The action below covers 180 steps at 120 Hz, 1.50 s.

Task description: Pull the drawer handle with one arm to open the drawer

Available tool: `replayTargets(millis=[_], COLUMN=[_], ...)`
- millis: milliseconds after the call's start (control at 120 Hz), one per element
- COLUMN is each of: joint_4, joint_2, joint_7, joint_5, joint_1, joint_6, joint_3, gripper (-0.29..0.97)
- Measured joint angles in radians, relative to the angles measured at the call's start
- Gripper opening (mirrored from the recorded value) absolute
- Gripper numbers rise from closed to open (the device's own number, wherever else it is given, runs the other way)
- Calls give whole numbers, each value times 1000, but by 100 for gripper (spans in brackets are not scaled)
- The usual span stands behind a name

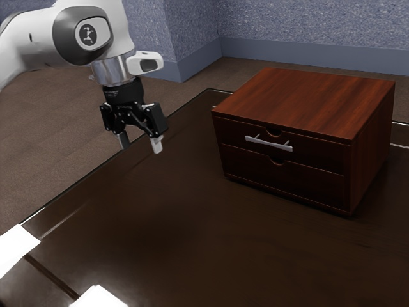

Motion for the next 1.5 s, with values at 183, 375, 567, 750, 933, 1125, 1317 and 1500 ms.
replayTargets(millis=[183,375,567,750,933,1125,1317,1500], joint_4=[1,35,28,11,-174,-343,-380,-373], joint_2=[4,-171,-173,-159,-178,-224,-206,-168], joint_7=[22,66,334,559,748,924,1089,1214], joint_5=[-4,-1,-2,70,163,205,171,150], joint_1=[0,-5,-61,-103,-186,-254,-300,-301], joint_6=[1,5,109,151,217,373,503,591], joint_3=[0,-19,-38,-44,-44,-47,-57,-69], gripper=[68,68,68,68,68,68,68,68])
